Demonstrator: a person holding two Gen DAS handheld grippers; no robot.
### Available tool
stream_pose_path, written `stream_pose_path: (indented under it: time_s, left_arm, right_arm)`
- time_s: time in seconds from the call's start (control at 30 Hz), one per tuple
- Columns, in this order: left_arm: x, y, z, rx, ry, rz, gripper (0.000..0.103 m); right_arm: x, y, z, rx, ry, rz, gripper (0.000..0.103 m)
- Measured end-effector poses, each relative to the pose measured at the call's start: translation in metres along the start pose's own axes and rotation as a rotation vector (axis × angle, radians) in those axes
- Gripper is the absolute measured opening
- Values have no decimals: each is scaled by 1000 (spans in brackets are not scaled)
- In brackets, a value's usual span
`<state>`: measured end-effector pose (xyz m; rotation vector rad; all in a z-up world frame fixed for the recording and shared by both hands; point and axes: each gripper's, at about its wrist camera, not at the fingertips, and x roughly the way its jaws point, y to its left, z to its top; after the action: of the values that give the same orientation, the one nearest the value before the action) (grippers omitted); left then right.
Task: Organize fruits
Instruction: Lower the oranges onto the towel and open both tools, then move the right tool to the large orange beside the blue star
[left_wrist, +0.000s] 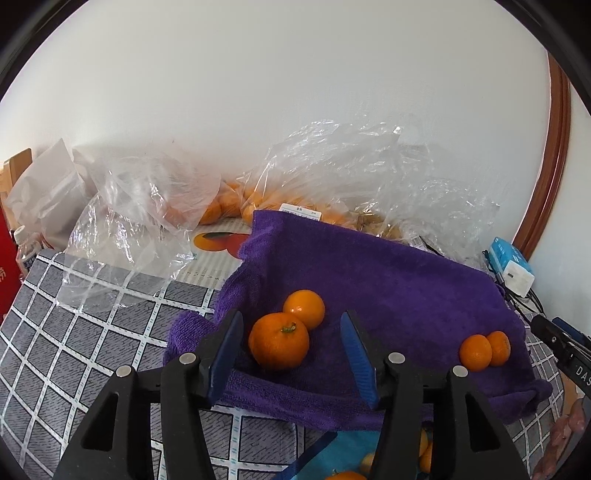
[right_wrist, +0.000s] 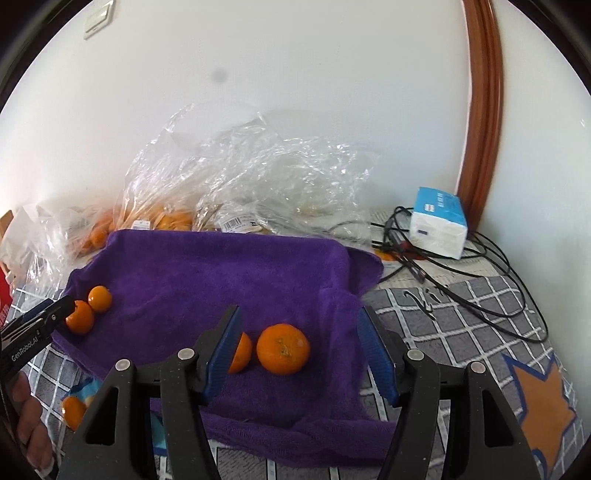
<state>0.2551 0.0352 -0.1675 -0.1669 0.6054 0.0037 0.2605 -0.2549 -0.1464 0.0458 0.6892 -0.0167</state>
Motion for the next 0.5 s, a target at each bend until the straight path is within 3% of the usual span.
stream_pose_path:
  time_s: [0.23,0.5]
  left_arm:
    - [-38,-1,14,23,-10,-17,53]
    - [-72,37,-12,40,27,28,53]
  right_arm:
    - [-45,1,-2,-3,-3,-9,64]
    - [-70,29,-33,-58,45,47,63]
